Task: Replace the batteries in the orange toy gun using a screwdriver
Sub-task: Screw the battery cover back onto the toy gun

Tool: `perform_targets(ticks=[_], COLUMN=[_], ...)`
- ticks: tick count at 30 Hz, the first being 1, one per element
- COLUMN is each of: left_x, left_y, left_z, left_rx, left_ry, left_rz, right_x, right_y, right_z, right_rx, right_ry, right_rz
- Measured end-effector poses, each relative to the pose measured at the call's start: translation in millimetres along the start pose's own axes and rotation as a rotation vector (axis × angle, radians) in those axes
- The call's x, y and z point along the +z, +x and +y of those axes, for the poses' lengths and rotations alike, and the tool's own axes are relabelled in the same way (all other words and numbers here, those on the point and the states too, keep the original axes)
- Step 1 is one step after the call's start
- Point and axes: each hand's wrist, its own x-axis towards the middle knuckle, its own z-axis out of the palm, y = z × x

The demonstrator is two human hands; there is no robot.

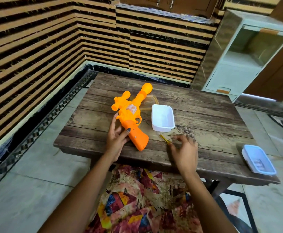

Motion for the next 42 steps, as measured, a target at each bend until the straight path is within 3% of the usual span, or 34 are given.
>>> perform_targets(ticks=[2, 6, 11, 16, 18, 25, 37, 42], left_x=[1.0, -1.1, 1.7, 3.4, 4.3, 6.3, 6.0, 4.3], left_y=[0.6, -0.2, -3.0, -4.6, -4.9, -7.8, -8.9, -8.7], left_z=[-1.0, -0.3, -3.5, -3.2, -2.2, 0.9, 2.5, 2.0], left_rx=[0.007, 0.002, 0.010, 0.011, 0.031, 0.077, 0.124, 0.116], left_ry=[0.016, 0.042, 0.119, 0.154, 0.174, 0.242, 0.266, 0.294], left_rz=[0.010, 0.037, 0.081, 0.092, 0.094, 0.078, 0.065, 0.064], right_x=[-4.5, -3.1, -13.6, -29.3, -35.2, -32.2, -38.3, -46.6], right_y=[0.3, 1.5, 3.8, -10.7, -18.0, -28.0, -24.7, -19.0], right_z=[12.3, 21.3, 14.0, -13.9, -27.4, -54.8, -63.3, -71.8], right_rx=[0.069, 0.067, 0.303, 0.097, -0.017, -0.278, -0.290, -0.440], right_ry=[-0.087, 0.016, 0.631, 0.826, 0.798, 0.325, 0.247, 0.198], right_rz=[-0.091, -0.127, -0.075, 0.078, 0.044, -0.105, -0.177, -0.225])
